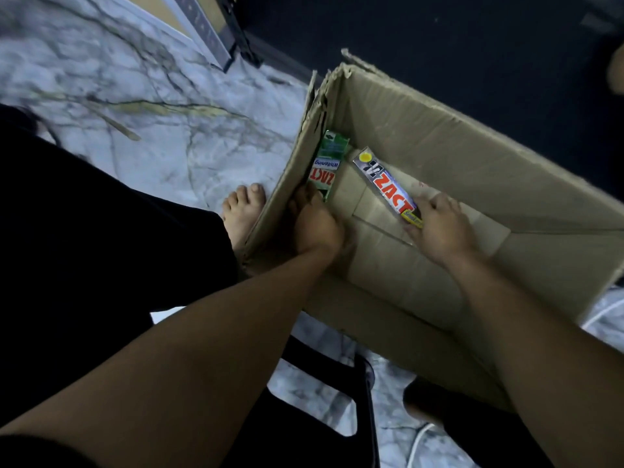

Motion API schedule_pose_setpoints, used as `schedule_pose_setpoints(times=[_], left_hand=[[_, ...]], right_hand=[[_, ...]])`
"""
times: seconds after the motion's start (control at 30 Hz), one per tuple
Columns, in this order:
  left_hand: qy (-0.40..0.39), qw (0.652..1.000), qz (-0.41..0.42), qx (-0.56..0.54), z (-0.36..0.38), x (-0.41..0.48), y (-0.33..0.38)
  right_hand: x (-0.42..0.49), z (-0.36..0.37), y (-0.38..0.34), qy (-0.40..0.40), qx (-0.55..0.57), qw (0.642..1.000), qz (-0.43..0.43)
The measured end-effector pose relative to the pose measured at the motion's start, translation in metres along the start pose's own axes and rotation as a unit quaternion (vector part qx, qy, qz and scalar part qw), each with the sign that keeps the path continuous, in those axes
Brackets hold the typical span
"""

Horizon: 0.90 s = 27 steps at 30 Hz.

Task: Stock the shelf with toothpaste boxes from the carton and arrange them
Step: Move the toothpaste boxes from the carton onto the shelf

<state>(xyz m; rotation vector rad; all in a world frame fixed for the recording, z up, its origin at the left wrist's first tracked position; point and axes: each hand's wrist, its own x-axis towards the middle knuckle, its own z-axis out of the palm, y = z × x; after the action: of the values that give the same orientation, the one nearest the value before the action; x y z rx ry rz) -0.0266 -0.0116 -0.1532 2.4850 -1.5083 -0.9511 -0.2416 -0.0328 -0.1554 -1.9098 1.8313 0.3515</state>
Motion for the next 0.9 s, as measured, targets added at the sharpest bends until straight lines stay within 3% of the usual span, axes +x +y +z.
schedule_pose_setpoints(times=[0.43, 0.7, 0.9], left_hand=[[0.023, 0.997, -0.041, -0.058, 0.019, 0.005, -0.010], [-0.037, 0.993, -0.054, -0.102, 0.018, 0.004, -0.013], [-0.083, 0.992, -0.055, -0.080, -0.005, -0.007, -0.007]], right_hand=[[-0.037, 0.023, -0.001, -0.056, 0.043, 0.992, 0.104], [-0.040, 0.027, -0.012, -0.008, 0.113, 0.989, 0.095], [-0.052, 0.015, -0.011, -0.039, 0.163, 0.977, 0.133]])
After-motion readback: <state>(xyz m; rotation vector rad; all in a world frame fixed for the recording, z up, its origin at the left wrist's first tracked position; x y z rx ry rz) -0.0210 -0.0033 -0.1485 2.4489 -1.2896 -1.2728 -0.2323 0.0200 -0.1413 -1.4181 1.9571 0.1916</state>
